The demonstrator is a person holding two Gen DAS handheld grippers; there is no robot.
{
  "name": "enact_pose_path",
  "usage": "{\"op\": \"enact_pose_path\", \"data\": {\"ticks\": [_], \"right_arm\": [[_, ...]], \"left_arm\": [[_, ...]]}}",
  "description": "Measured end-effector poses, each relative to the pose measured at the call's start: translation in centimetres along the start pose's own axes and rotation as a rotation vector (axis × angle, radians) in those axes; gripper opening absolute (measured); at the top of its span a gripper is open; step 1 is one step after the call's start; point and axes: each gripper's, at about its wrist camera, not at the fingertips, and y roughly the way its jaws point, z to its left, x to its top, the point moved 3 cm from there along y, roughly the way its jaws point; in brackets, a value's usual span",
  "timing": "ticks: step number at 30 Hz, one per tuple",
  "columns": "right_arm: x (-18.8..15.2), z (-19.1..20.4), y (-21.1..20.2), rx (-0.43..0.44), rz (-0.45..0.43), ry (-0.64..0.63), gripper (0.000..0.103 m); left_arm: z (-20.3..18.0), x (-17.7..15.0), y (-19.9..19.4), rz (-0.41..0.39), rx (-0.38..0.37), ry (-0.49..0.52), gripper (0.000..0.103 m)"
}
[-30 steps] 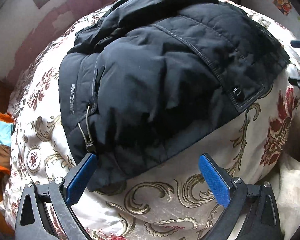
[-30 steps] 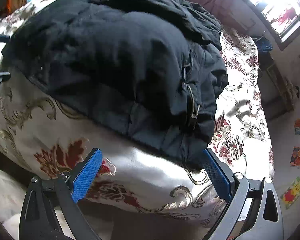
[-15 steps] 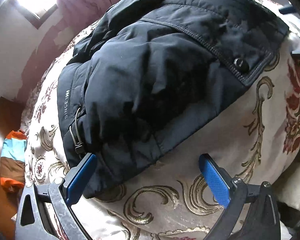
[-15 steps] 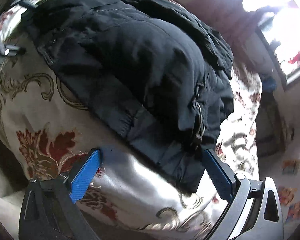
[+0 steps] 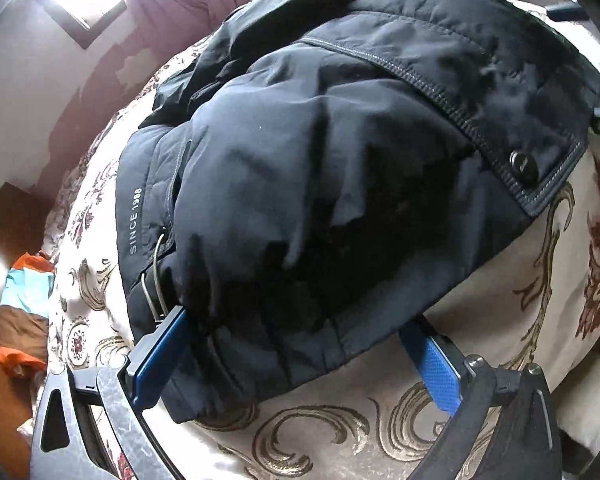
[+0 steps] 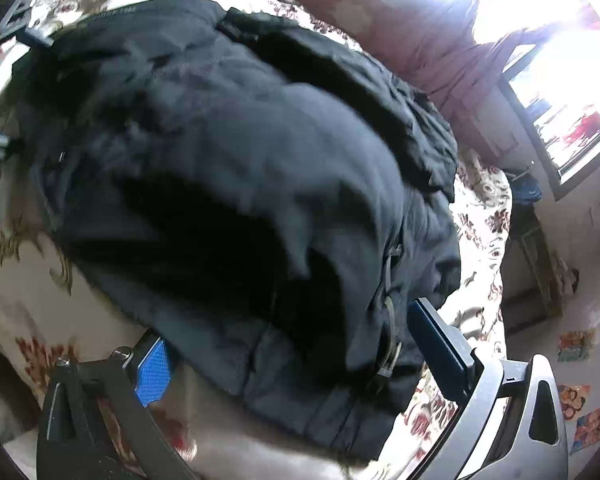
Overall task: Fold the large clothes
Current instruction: 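Grasp the black jacket's edge with the left tool while the right tool closes beside it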
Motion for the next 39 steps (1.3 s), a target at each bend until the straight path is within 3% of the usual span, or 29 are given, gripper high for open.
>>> {"op": "enact_pose_path", "data": {"ticks": [13, 17, 22, 25, 29, 34, 39], "right_arm": [[7.1, -8.0, -1.4, 0.274, -0.024, 0.117, 0.101], [9.1, -11.1, -1.3, 0.322, -0.042, 0.196, 0.101], [11.3, -14.2, -1.0, 0.349, -0.067, 0.275, 0.101], [12.1, -15.0, -0.7, 0.340, -0.069, 0.282, 0.101], [12.6, -16.2, -0.3, 0.326, -0.075, 0.307, 0.101], [12.9, -17.0, 0.0, 0.315, -0.072, 0.302, 0.101], [13.0, -17.7, -0.1, 0.313, -0.073, 0.283, 0.101]], "left_arm": [[0.1, 1.0, -3.0, -0.010, 0.002, 0.051, 0.103], [0.0, 2.0, -3.7, -0.010, 0.058, 0.075, 0.103], [1.6, 4.3, -4.4, -0.011, 0.193, 0.059, 0.102], [4.9, 6.5, -5.6, -0.060, 0.219, -0.053, 0.093], [8.6, 9.5, -5.9, -0.095, 0.251, -0.092, 0.088], [11.2, 12.5, -6.7, -0.140, 0.208, -0.079, 0.061], [12.5, 14.6, -7.2, -0.120, 0.124, -0.116, 0.043]]}}
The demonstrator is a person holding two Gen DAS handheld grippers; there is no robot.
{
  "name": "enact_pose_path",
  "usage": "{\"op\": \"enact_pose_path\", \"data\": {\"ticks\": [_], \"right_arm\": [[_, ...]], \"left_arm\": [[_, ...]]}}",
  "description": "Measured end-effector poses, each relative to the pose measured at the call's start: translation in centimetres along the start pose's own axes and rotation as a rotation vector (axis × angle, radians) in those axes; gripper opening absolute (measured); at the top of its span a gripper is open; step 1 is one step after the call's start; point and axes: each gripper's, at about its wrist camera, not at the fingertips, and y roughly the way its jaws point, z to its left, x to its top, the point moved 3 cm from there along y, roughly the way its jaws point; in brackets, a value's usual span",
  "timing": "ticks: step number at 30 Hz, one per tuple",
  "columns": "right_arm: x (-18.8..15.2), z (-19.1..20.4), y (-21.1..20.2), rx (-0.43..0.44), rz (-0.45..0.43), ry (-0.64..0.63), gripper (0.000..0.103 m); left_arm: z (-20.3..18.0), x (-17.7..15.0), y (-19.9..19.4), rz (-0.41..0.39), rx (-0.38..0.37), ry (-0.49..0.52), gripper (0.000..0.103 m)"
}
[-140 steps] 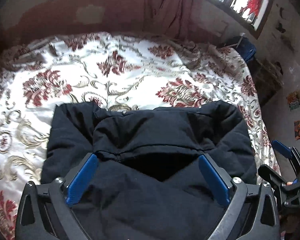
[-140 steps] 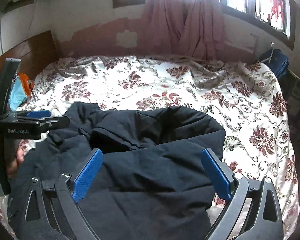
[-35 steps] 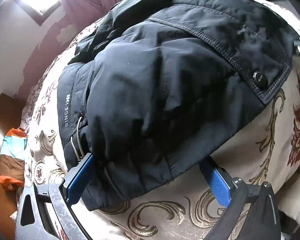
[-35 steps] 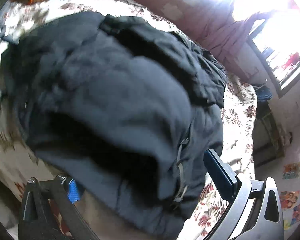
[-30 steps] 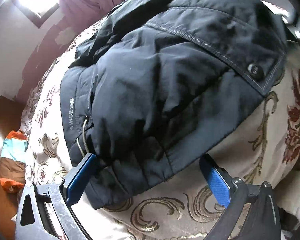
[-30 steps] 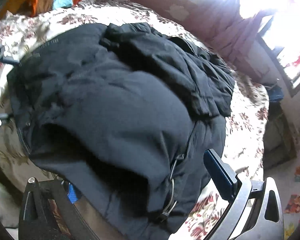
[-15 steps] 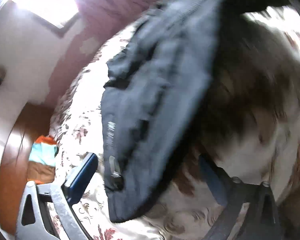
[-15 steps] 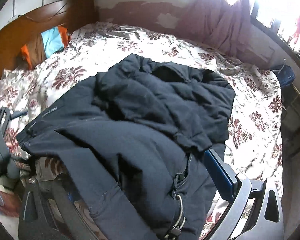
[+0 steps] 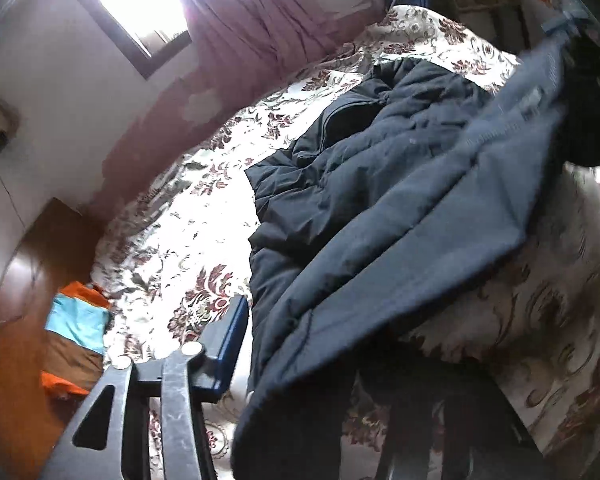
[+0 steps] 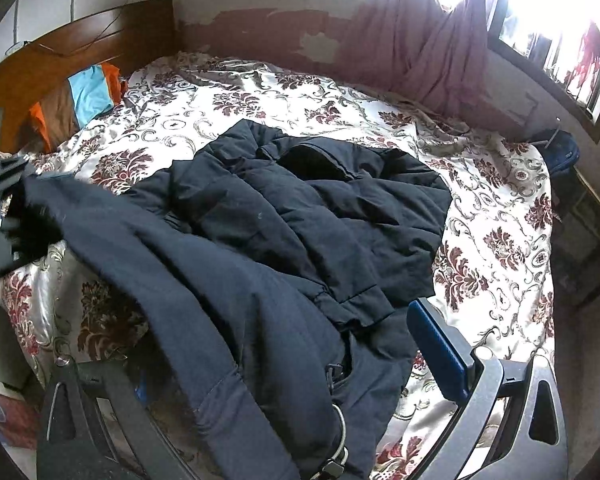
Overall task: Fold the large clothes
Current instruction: 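Grasp the black jacket's edge with the left tool while the right tool closes beside it, then lift the held jacket edge with both tools and fold it over the body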
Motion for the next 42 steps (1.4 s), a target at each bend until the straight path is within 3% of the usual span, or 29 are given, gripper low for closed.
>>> {"op": "enact_pose_path", "data": {"ticks": [4, 8, 9, 10, 11, 12, 13, 16, 21, 29, 33, 36, 42], "right_arm": [[-0.6, 0.2, -0.6, -0.007, 0.006, -0.048, 0.101], [-2.5, 1.0, -0.5, -0.023, 0.057, -0.079, 0.098], [-2.8, 1.1, -0.5, -0.002, 0.067, -0.070, 0.086], [-3.0, 1.1, -0.6, 0.020, 0.072, -0.059, 0.062], [-3.3, 1.2, -0.6, 0.053, 0.077, -0.037, 0.049], [-3.6, 1.5, -0.8, 0.081, 0.076, -0.008, 0.029], [-3.9, 1.8, -1.0, 0.086, 0.074, -0.002, 0.019], [-4.9, 2.9, -1.5, 0.119, 0.076, 0.012, 0.010], [-7.0, 3.9, -2.2, 0.181, 0.103, 0.046, 0.007], [-9.0, 5.0, -5.5, 0.186, 0.118, 0.032, 0.006], [-10.5, 6.1, -7.6, 0.196, 0.171, 0.039, 0.006], [-11.2, 6.9, -9.4, 0.195, 0.188, 0.026, 0.006], [-9.9, 6.4, -9.8, 0.136, 0.144, -0.023, 0.006]], "left_arm": [[0.9, 2.3, 0.2, 0.003, -0.042, -0.040, 0.027], [1.5, 4.5, 0.8, 0.003, -0.084, -0.066, 0.021], [1.6, 5.0, 0.8, 0.004, -0.090, -0.072, 0.021], [1.4, 5.3, 0.7, 0.005, -0.092, -0.073, 0.021], [1.3, 5.6, 0.7, 0.007, -0.095, -0.071, 0.021], [1.0, 5.7, 0.7, 0.010, -0.099, -0.064, 0.021], [0.9, 5.9, 0.6, 0.010, -0.101, -0.057, 0.020], [0.1, 5.4, 0.0, 0.005, -0.114, -0.023, 0.015], [0.0, 2.5, -1.6, 0.033, -0.125, -0.086, 0.013], [-0.7, -2.5, -4.5, 0.040, -0.166, -0.167, 0.008], [-1.0, -3.7, -6.9, 0.006, -0.169, -0.148, 0.008], [-1.2, -4.9, -8.5, 0.024, -0.201, -0.151, 0.008], [-0.7, -6.6, -11.1, 0.055, -0.242, -0.156, 0.008]]}}
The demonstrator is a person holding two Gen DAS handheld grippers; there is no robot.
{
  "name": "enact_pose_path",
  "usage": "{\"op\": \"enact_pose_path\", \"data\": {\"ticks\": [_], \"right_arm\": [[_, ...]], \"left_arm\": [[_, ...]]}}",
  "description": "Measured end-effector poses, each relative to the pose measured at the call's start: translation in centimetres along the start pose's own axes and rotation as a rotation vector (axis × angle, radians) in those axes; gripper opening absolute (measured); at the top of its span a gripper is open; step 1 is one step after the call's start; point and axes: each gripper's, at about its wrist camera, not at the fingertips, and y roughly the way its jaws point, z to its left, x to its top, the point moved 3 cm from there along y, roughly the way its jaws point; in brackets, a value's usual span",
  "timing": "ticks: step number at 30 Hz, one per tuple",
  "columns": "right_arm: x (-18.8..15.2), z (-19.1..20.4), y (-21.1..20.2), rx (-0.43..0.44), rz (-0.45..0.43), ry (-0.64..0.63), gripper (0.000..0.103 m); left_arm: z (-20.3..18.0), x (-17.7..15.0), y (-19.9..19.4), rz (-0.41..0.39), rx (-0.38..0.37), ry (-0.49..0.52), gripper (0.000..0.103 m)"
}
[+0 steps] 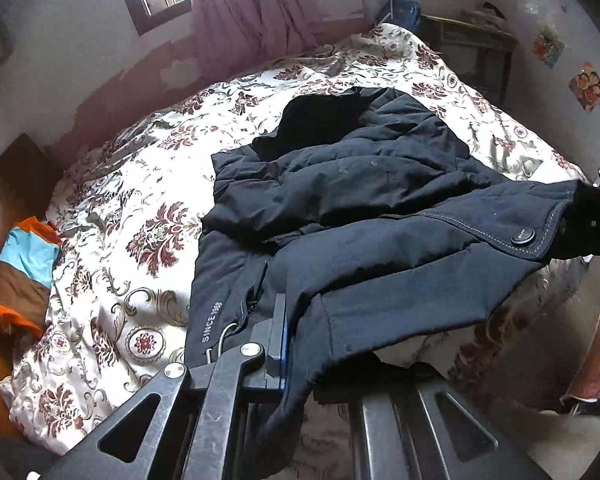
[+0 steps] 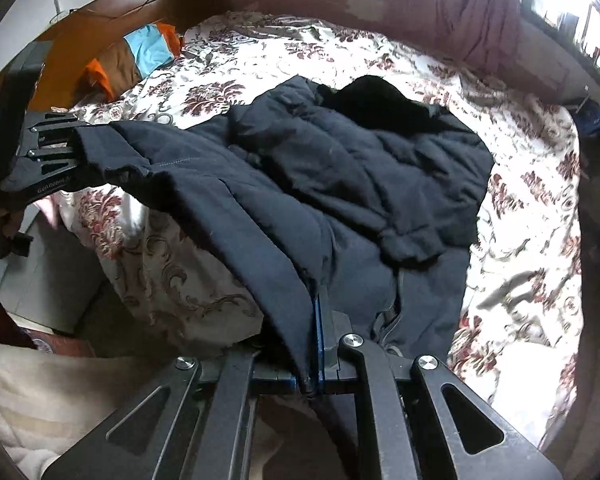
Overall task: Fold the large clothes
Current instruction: 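Lift the held jacket edge with both tools and fold it over the body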
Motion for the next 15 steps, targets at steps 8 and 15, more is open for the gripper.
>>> {"op": "enact_pose_path", "data": {"ticks": [8, 15], "right_arm": [[6.6, -2.6, 0.4, -0.164, -0.119, -0.088, 0.006], [16.2, -7.6, 1.2, -0.252, -0.248, -0.157, 0.006]], "left_arm": [[1.1, 3.5, 1.8, -0.035, -0.009, -0.020, 0.008], [3.4, 10.9, 3.8, -0.132, 0.044, -0.057, 0.008]]}}
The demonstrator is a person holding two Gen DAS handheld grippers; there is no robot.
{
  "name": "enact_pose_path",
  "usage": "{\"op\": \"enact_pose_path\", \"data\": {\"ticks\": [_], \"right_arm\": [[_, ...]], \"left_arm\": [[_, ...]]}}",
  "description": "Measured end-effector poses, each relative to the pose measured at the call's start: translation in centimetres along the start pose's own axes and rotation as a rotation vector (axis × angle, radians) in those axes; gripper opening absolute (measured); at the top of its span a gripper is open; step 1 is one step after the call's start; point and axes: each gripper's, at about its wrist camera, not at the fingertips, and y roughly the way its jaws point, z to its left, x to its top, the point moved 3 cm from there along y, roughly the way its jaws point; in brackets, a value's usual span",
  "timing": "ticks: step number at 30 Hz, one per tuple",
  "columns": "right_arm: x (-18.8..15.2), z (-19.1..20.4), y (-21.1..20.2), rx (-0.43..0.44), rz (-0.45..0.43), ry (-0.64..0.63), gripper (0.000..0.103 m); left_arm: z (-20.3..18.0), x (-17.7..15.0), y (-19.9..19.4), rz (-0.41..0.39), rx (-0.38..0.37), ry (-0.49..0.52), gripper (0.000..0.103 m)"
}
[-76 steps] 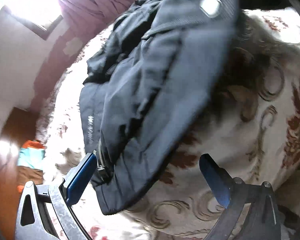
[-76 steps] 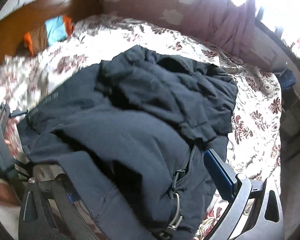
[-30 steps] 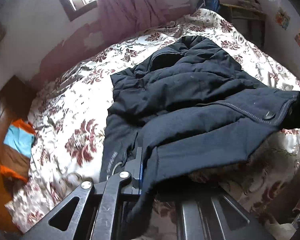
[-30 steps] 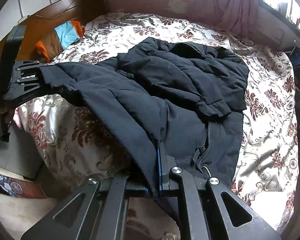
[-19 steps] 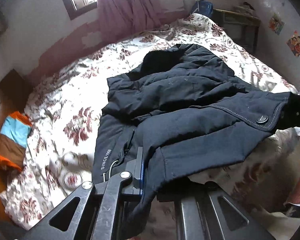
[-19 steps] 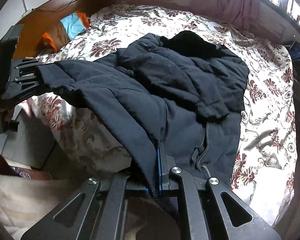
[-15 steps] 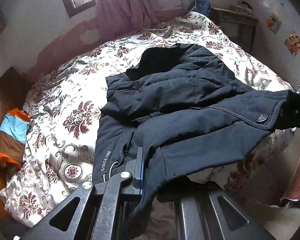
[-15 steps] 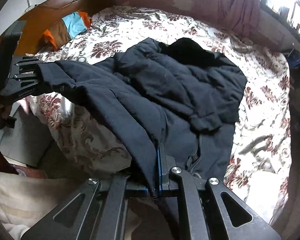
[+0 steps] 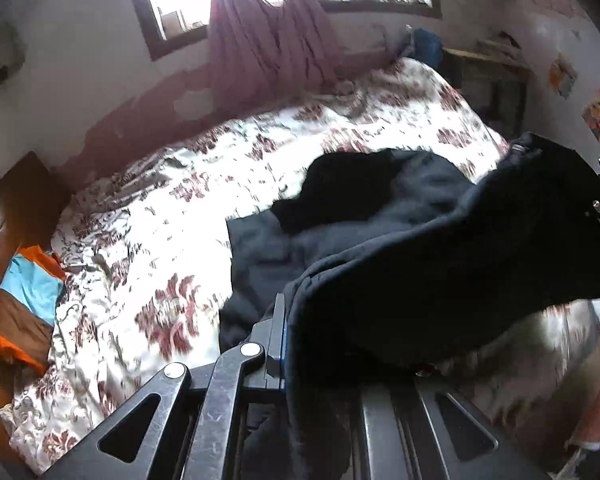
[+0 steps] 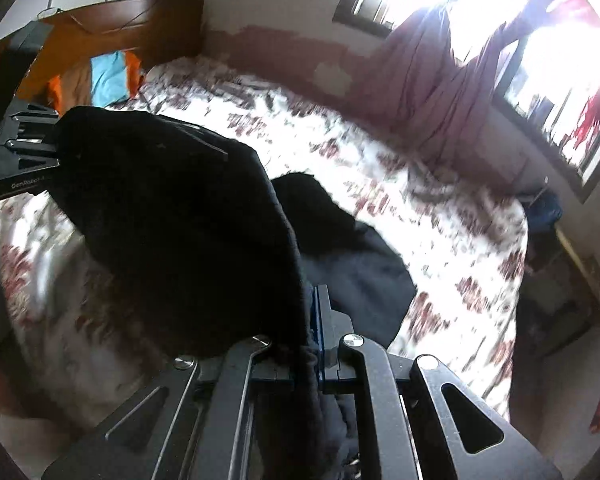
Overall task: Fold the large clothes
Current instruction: 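Lift the held jacket edge with both tools and fold it over the body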
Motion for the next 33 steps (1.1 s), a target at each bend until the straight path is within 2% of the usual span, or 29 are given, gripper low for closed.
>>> {"op": "enact_pose_path", "data": {"ticks": [2, 9, 11, 14, 17, 20, 23, 27, 29, 31, 33], "right_arm": [[1.7, -0.9, 1.3, -0.020, -0.022, -0.029, 0.006], [8.5, -4.5, 9.5, -0.056, -0.096, -0.066, 0.006], [10.2, -5.7, 11.7, -0.088, -0.122, -0.065, 0.001], [12.3, -8.1, 15.5, -0.081, -0.130, -0.003, 0.000], [13.1, -9.9, 19.5, -0.042, -0.093, 0.065, 0.000], [12.2, -10.6, 21.4, -0.037, -0.072, 0.123, 0.000], [10.0, -12.2, 22.9, -0.012, -0.066, 0.182, 0.000], [6.2, -13.1, 24.8, 0.109, -0.001, 0.289, 0.002], [3.9, -13.4, 26.5, 0.194, 0.045, 0.348, 0.009], [1.2, -13.4, 27.5, 0.262, 0.075, 0.409, 0.030], [-0.5, -12.7, 28.4, 0.335, 0.086, 0.465, 0.038]], "left_arm": [[0.4, 2.0, 1.0, -0.015, 0.015, -0.023, 0.008], [2.0, 9.3, 6.4, -0.053, 0.090, -0.031, 0.008], [2.6, 11.4, 8.7, -0.052, 0.107, -0.032, 0.008], [3.7, 13.8, 12.5, -0.023, 0.099, -0.059, 0.008], [4.8, 15.1, 17.0, 0.048, 0.055, -0.093, 0.008], [5.3, 15.3, 21.5, 0.115, 0.052, -0.103, 0.008], [6.3, 15.6, 25.5, 0.179, 0.049, -0.157, 0.008], [7.6, 16.1, 28.6, 0.206, 0.061, -0.218, 0.008], [7.8, 17.0, 29.5, 0.189, 0.070, -0.201, 0.008], [7.8, 17.8, 30.3, 0.169, 0.079, -0.172, 0.008], [7.3, 18.5, 31.9, 0.176, 0.100, -0.140, 0.008]]}}
